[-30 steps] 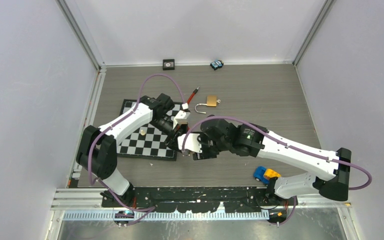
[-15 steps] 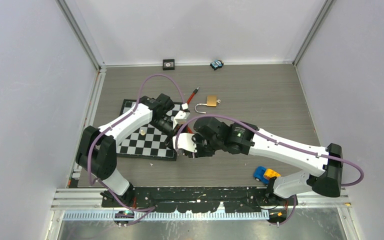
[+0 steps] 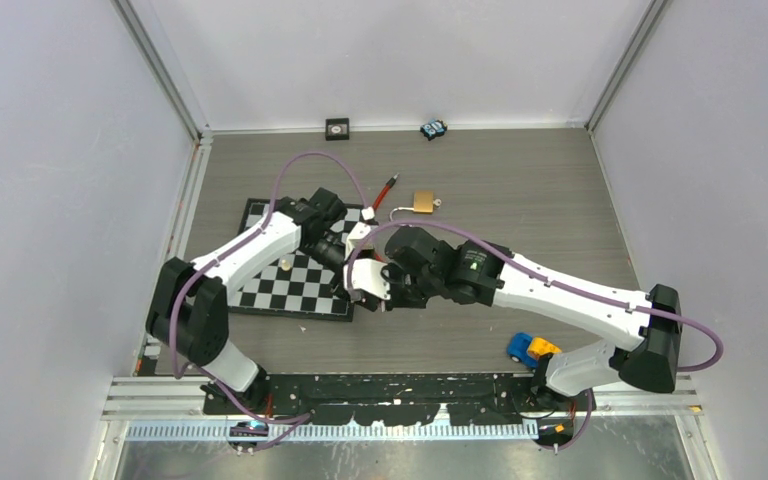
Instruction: Unlock with the key
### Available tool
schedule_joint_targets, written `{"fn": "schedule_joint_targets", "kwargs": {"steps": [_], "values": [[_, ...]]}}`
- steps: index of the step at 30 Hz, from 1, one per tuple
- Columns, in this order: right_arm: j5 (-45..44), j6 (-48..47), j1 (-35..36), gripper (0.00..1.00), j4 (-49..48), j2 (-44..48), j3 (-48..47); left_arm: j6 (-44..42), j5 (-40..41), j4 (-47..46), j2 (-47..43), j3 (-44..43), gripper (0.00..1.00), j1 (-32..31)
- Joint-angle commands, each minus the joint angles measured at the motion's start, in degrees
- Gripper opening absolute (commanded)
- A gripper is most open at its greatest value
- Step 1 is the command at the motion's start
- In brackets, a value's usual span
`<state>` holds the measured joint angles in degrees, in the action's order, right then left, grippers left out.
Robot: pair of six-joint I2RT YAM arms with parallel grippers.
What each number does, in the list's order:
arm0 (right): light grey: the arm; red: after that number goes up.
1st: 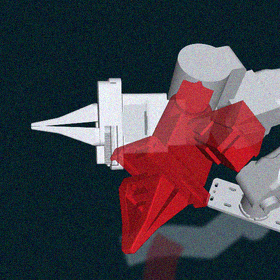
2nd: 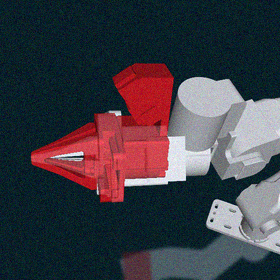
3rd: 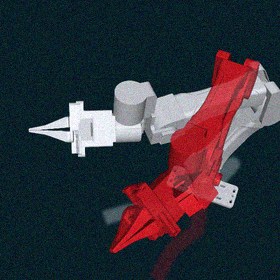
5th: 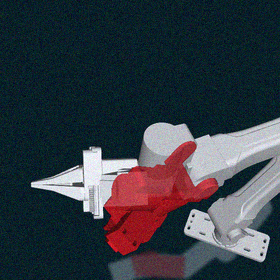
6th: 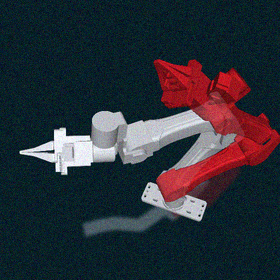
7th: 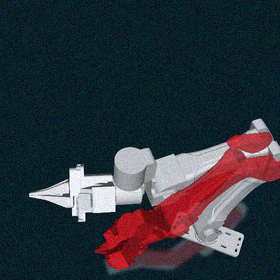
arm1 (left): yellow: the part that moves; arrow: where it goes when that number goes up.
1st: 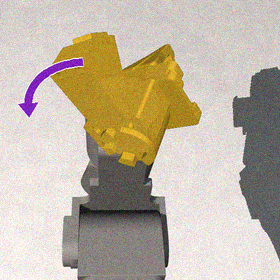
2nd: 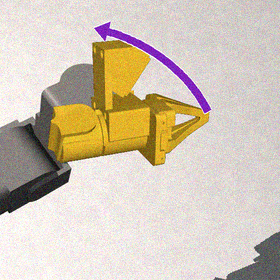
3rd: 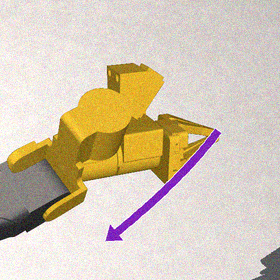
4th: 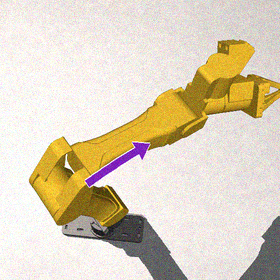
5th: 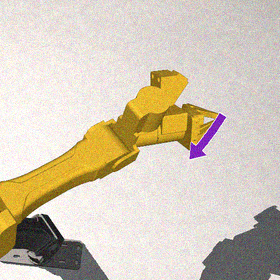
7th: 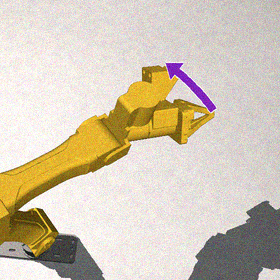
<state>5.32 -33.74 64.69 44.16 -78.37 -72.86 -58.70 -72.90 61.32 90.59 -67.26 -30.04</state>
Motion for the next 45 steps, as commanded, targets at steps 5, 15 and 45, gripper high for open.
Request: {"fn": "schedule_joint_targets", "kwargs": {"steps": [5, 15, 45], "values": [[9.98, 12.09, -8.04, 0.04, -6.73, 0.95, -0.24, 22.45, 4.72, -27.02, -9.55, 8.93, 0.0, -0.28], [18.42, 21.44, -15.44, 0.03, -10.54, -0.16, 1.44, 28.84, 10.77, -34.77, -11.14, 9.51, 0.0, -0.28], [42.05, 55.86, -39.12, 0.65, -33.71, -6.68, 11.04, 26.7, 55.85, -47.44, -13.92, 7.14, 0.0, -15.03]]}}
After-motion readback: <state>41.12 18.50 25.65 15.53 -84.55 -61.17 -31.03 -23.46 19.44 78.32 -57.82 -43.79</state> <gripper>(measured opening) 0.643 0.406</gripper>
